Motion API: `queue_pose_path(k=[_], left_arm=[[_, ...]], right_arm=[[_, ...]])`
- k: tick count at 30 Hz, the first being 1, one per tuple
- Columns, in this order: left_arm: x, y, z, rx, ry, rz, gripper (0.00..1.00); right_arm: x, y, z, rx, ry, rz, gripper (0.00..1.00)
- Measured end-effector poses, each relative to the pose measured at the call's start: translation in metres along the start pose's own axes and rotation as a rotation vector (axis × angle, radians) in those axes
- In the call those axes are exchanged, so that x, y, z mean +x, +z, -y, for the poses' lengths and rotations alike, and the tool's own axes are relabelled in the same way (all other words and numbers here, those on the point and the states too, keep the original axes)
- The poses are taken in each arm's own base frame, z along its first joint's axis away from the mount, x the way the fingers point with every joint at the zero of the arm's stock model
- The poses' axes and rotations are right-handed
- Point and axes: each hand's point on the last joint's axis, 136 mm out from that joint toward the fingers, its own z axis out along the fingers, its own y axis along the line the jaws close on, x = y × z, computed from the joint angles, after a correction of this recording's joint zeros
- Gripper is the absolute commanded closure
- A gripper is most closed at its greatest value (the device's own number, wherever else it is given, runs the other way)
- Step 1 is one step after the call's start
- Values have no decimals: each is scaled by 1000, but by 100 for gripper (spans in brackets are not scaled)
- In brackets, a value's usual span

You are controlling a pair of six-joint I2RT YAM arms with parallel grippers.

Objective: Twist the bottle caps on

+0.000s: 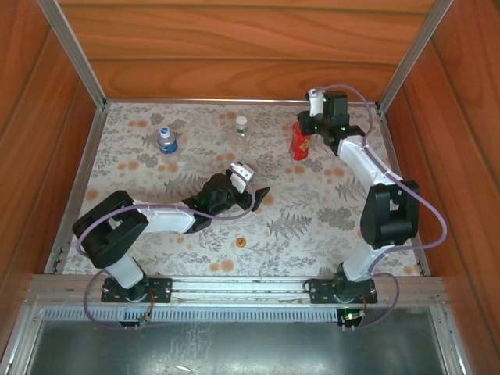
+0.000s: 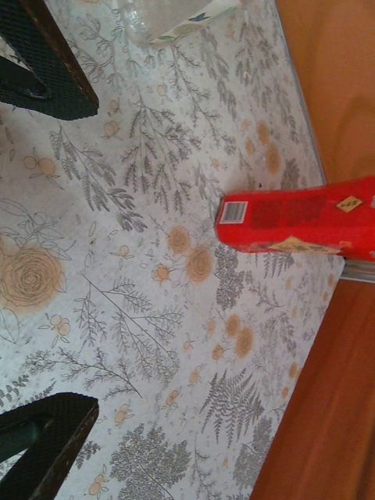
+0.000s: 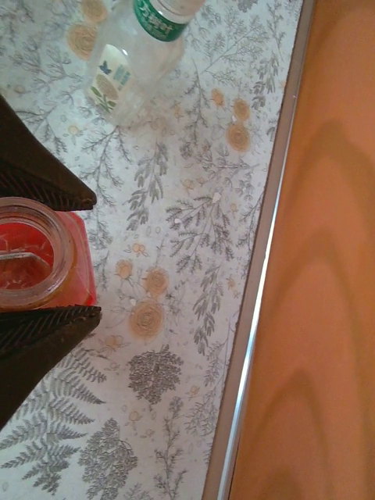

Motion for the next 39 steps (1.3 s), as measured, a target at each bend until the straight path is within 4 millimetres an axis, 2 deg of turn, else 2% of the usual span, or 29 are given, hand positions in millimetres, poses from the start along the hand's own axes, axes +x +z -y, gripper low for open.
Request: queue_pose_path(k=[5,13,19,24,25,29,39], left_arm=[[-1,0,-1,-9,19,2,5],[-11,0,-8,-24,40,37,4],[-35,12,-14,-3,57,133,3],[-30,20,-22,-2,84,154,3],[-29,21,-23,-3,84,156,7],[-36,19,-27,-10,83,191,12],[-38,15,-34,-9,84,236,22]], right_arm=[[6,-23,-24,-31,-23,8,72],[7,-55,-82,-126,-82,50,72],[25,-67,-134,-219,-113,37,72],[40,-70,-168,-279,-121,16,72],[43,-71,-173,-288,-123,15,72],[47,-72,-186,-308,-120,13,72],[39,-72,-186,-303,-72,41,72]])
